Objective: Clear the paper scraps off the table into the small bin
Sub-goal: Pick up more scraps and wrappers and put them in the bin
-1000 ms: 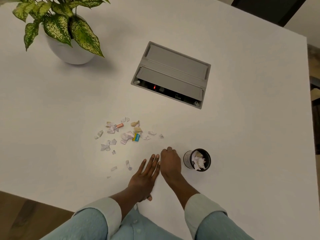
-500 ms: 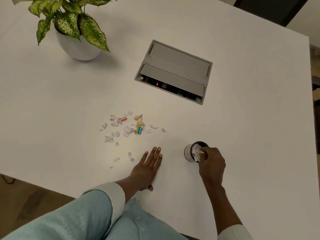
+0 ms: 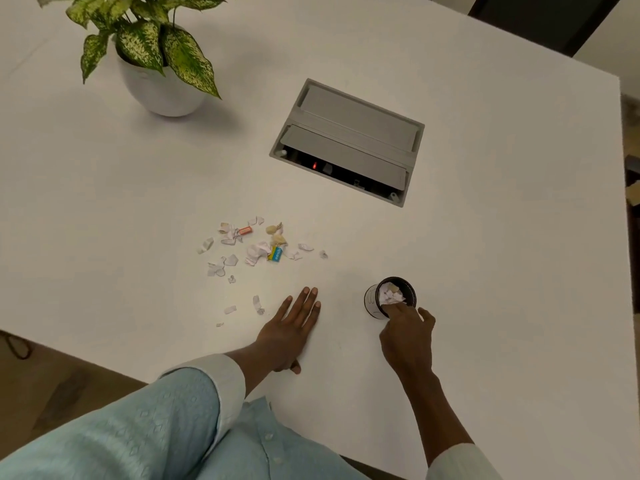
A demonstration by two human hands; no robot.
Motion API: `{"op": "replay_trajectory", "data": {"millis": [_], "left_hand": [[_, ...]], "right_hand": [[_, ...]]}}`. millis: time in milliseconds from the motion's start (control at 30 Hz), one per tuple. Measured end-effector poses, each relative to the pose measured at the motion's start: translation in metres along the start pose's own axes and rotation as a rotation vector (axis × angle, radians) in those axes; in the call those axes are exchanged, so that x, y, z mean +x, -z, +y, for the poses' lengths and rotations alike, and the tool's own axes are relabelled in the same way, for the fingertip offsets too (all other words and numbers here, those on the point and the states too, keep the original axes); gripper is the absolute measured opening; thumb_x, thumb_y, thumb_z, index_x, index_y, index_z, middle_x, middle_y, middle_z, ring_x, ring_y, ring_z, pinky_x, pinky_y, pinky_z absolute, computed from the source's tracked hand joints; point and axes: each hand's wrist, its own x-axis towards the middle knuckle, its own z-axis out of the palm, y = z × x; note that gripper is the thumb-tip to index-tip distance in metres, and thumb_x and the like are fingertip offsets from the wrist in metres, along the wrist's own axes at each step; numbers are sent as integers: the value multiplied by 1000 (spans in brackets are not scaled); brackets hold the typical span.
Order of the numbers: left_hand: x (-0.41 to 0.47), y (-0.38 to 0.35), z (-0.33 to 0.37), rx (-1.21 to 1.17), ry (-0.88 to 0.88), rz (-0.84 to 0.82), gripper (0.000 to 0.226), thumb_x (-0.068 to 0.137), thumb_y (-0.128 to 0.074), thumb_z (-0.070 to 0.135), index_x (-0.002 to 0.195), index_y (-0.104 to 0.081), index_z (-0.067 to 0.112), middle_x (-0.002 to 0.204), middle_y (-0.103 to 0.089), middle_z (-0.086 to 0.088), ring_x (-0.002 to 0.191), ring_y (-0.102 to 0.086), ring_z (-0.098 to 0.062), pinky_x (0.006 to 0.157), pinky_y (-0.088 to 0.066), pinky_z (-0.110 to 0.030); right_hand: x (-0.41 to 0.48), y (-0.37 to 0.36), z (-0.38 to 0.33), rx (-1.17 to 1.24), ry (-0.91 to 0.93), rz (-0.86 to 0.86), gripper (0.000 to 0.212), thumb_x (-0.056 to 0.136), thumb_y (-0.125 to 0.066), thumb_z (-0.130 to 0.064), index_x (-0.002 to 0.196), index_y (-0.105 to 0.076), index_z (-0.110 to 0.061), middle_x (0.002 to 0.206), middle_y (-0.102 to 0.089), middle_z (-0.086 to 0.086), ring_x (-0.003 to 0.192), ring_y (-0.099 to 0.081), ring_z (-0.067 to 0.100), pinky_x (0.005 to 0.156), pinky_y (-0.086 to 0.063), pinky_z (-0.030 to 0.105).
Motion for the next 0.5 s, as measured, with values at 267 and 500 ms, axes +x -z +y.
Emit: {"op": "replay_trajectory", "data": {"millis": [267,500], "left_hand": [[-2,2,1,-24,15,5,141,77,-86,47,159,19,3,162,38,-22,151,34,-38,127,7,-55],[-27,7,-19,-297,-8,101,71,99,-63,29,155,-31,1,173,-2,-18,160,-1,-32,128,-21,-48]], "right_hand": [[9,0,-1,48,-4,-14,33,70,-56,4,89,-77,-12,81,-75,7,80,-72,32,94,-44,61],[9,27,-27,97,-53,211,23,81,-55,-4,88,-75,-12,81,-73,6,78,-66,32,80,-45,42]]}}
